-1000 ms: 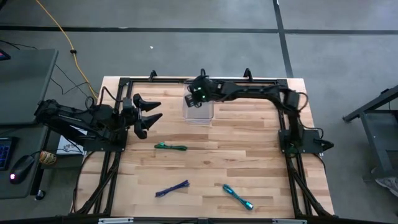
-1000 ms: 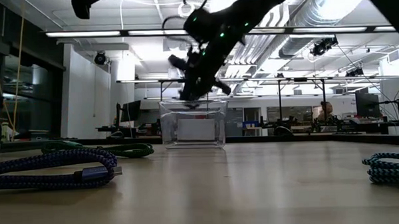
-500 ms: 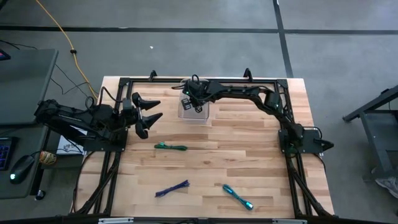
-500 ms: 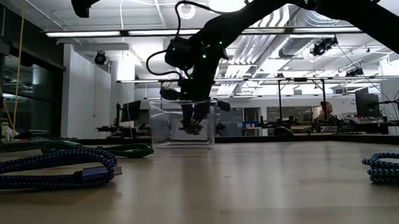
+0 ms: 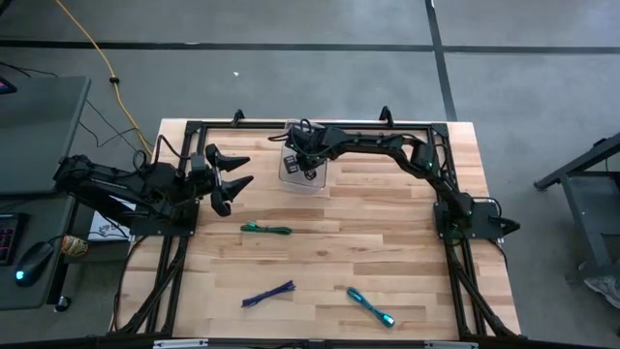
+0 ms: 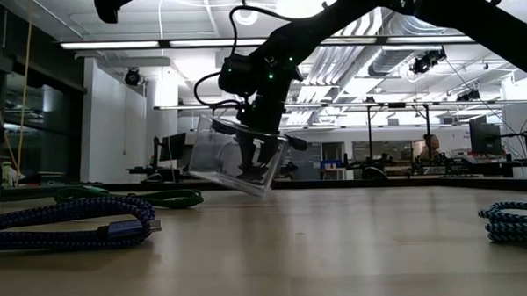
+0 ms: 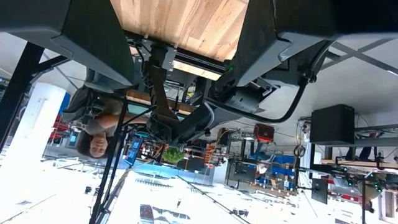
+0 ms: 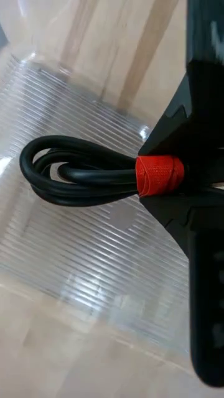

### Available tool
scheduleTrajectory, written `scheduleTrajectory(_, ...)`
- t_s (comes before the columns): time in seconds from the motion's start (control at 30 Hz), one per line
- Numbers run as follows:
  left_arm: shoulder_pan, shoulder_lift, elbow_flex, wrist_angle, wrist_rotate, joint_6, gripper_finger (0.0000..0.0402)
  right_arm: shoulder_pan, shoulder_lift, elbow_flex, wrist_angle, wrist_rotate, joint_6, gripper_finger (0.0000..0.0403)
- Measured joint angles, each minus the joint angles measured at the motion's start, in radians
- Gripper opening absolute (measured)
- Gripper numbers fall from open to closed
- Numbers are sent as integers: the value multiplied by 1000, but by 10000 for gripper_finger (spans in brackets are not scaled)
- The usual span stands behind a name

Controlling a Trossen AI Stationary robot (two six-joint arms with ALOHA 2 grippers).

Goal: Pick and place USB-C Cables
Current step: Put the black charger cable into the transparent bin

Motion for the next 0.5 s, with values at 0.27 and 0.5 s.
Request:
scheduleTrajectory(0.27, 0, 0, 0, 0, 0, 0, 257, 5, -18, 0, 1, 1, -2, 80)
scheduleTrajectory(0.5, 0, 0, 0, 0, 0, 0, 257, 5, -32, 0, -3, 0, 1, 81)
